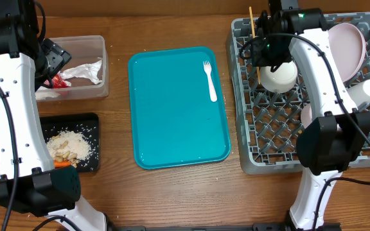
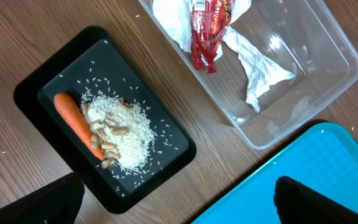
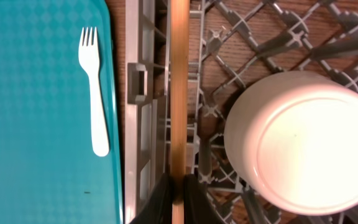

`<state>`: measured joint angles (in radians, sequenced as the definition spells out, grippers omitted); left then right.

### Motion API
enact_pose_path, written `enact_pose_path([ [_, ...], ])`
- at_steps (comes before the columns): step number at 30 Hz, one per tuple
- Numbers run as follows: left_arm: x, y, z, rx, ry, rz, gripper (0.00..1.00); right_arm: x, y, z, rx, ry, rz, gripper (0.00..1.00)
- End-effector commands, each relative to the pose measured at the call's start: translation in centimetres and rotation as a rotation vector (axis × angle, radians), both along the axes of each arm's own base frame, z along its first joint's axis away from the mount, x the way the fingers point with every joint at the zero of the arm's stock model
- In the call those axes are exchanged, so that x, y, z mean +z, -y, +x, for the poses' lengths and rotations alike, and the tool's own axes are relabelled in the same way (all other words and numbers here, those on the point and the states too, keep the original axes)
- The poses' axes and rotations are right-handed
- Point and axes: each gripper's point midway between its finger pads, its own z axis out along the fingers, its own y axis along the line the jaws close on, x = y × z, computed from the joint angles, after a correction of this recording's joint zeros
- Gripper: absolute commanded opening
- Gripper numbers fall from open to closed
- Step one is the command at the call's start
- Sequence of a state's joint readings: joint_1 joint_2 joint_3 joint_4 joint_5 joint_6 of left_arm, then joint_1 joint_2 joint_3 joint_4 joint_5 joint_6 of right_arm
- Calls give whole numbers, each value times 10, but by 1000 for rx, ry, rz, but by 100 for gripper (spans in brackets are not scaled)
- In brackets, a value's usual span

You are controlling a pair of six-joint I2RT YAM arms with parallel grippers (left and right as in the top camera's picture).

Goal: Sort waste into correct bins and load items into the dishwasher rack

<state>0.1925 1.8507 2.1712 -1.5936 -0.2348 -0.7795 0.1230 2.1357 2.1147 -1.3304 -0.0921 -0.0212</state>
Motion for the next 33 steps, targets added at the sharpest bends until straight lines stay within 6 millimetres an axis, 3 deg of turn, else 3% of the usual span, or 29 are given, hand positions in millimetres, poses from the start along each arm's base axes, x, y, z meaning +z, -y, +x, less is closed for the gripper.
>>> enact_pose_path([
  [1,0,-2,0,10,3,2,100,-4,-5,-6,48,0,15,16],
  [4,0,-2,0,10,3,2,100,-14,-6,-7,40,-15,16,46],
  [6,0,-2,0,10,3,2,100,-15,-6,-8,13,-21,22,57],
  [13,0,-2,0,10,3,2,100,-1,-23,-13,-5,-35,86,63],
  [22,0,-2,0,10,3,2,100,6,-120,-23,159,42,119,82],
  [25,0,-2,0,10,3,2,100,-6,-144,-21,179,95,60,96],
  [27,0,-2,0,10,3,2,100,-20,-153,-17,138,117,24,100],
  [31,0,-2,0,10,3,2,100,-52,-156,-5,58,124,-12,100],
  [32,0,-2,0,10,3,2,100,-71,-159,1,61,115,-16,100],
  [33,0,-2,0,10,3,2,100,-77,-160,3,64,113,-19,100],
])
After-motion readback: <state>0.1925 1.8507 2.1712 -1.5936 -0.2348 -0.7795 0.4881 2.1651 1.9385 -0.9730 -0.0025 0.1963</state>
